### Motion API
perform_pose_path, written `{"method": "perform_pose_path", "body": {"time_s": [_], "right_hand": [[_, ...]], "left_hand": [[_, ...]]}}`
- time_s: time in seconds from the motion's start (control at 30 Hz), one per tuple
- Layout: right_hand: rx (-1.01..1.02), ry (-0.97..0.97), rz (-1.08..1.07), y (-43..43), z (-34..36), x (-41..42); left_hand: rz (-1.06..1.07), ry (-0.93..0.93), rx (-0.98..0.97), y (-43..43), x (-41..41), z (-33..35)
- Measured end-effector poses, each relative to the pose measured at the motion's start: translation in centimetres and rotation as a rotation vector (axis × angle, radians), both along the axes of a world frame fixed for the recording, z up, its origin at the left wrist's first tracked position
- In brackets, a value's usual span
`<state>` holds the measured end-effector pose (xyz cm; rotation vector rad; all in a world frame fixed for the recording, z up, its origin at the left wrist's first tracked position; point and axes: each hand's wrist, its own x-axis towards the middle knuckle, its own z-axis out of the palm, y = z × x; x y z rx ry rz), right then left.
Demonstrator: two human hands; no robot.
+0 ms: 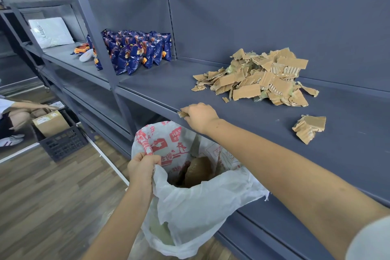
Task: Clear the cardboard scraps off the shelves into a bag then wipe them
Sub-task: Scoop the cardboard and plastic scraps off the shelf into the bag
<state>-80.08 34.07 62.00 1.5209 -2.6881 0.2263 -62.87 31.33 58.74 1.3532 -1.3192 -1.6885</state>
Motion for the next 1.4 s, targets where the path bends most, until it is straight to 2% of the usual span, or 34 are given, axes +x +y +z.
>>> {"method": "perform_pose_path", "body": {"time_s": [0.27, 0.5, 0.77, 0.93, 1.2, 1.4], "right_hand": [[-0.024, 0.064, 0.08, 1.2, 0.2, 1.3], [0.018, 0.089, 0.256, 2.5, -0.2, 4.5], [0.065, 0.04, 0.239, 4.2, -0.3, 4.5], [0.057, 0.043, 0.138, 7.1, 0.6, 2.7], [0.051, 0.067, -0.219, 13.6, 1.8, -1.9], [0.113, 0.049, -0.398, 19.2, 1.8, -4.3]], "left_hand": [[0.003, 0.011, -0.006, 0.4, 0.0, -0.3], [-0.019, 0.006, -0.021, 1.0, 0.2, -0.3], [-0.022, 0.021, -0.003, 2.2, 0.3, -0.5], [-0.038, 0.018, 0.0, 3.4, 0.3, -0.4], [-0.06, 0.021, -0.039, 5.4, 0.1, -0.2], [-0.079, 0.02, -0.029, 6.7, 0.0, -0.1]]}}
